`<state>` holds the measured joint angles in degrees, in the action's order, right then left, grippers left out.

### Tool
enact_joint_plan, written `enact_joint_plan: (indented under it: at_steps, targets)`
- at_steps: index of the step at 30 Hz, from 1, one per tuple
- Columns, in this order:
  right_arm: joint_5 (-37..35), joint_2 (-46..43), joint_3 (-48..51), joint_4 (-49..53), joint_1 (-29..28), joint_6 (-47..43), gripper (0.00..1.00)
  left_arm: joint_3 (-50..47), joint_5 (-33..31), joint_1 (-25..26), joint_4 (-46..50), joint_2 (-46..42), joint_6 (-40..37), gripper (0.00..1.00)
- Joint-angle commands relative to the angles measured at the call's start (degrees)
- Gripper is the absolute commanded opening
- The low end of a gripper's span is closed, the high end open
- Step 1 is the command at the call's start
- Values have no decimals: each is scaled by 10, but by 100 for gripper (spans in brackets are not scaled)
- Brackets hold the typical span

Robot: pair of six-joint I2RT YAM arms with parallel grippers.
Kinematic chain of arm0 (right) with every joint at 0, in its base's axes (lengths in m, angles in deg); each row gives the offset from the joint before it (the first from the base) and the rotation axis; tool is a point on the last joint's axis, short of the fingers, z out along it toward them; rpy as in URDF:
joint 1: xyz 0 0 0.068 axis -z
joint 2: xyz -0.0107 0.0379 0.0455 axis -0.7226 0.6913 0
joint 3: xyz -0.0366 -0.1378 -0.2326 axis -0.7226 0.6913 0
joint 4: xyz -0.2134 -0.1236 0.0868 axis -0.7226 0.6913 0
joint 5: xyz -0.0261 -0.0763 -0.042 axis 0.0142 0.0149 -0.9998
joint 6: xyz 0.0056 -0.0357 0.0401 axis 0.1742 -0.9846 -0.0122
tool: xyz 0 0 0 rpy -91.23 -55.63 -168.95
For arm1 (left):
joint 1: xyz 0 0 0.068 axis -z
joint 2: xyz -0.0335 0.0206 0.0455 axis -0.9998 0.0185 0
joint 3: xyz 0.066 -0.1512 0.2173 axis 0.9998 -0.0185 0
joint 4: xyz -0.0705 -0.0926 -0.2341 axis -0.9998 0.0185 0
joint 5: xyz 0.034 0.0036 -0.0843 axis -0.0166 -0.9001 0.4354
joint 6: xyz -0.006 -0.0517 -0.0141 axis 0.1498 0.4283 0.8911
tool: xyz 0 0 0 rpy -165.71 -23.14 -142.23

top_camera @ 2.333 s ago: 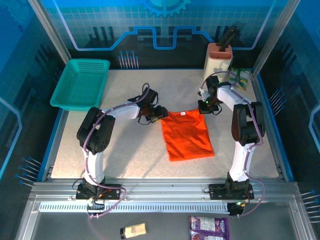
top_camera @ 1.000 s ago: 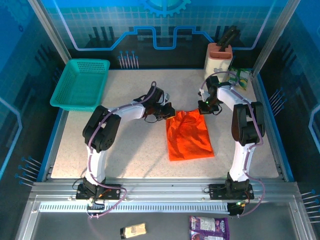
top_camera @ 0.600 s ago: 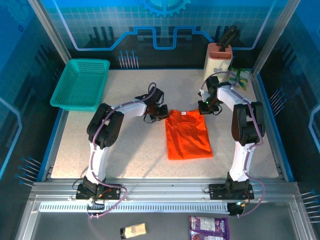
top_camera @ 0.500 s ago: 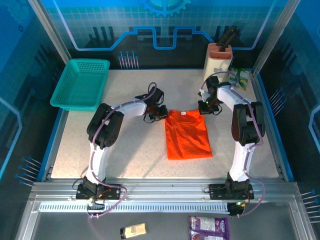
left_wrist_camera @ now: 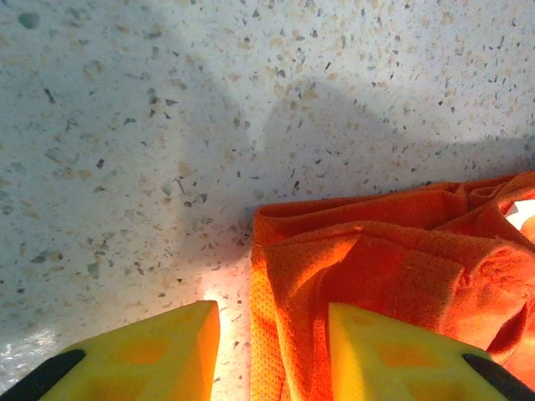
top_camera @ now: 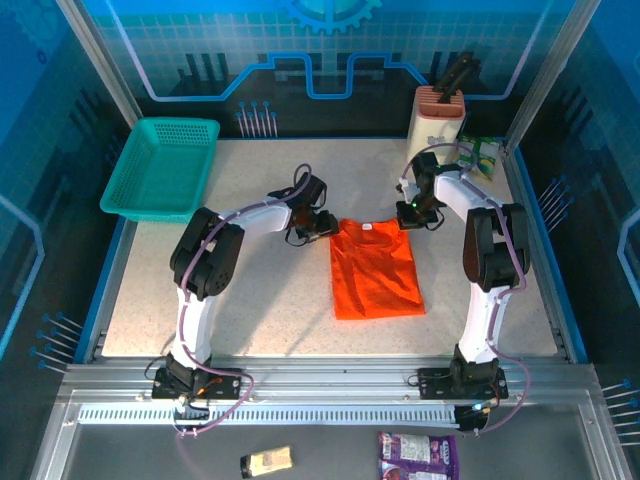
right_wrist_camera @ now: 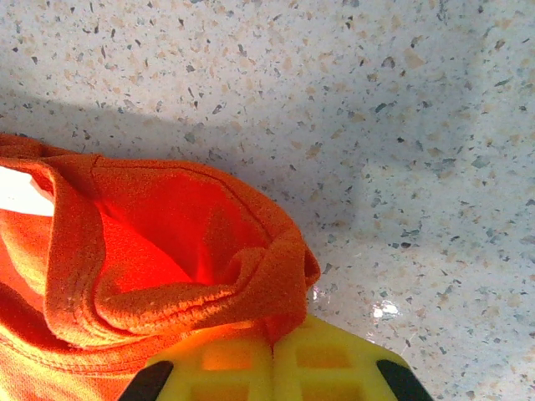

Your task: Fold the inside-out t-shirt

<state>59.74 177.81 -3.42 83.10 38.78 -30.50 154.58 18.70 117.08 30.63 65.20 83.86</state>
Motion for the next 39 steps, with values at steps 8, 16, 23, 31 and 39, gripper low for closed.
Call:
enact_joint_plan:
  at_steps: [8,16,23,31,39]
  targets:
    - [-1,-17,-2,19,-5,0,0,31,38,4,13,55,4,33]
    - [0,-16,1,18,-5,2,0,42,46,12,11,67,6,23]
    - [1,-17,3,16,-7,2,0,46,48,16,8,67,8,16]
    - [1,-18,6,14,-8,5,0,41,52,17,-7,57,11,3]
    - [-31,-71,41,-39,-4,29,0,6,16,4,-25,-12,-2,0]
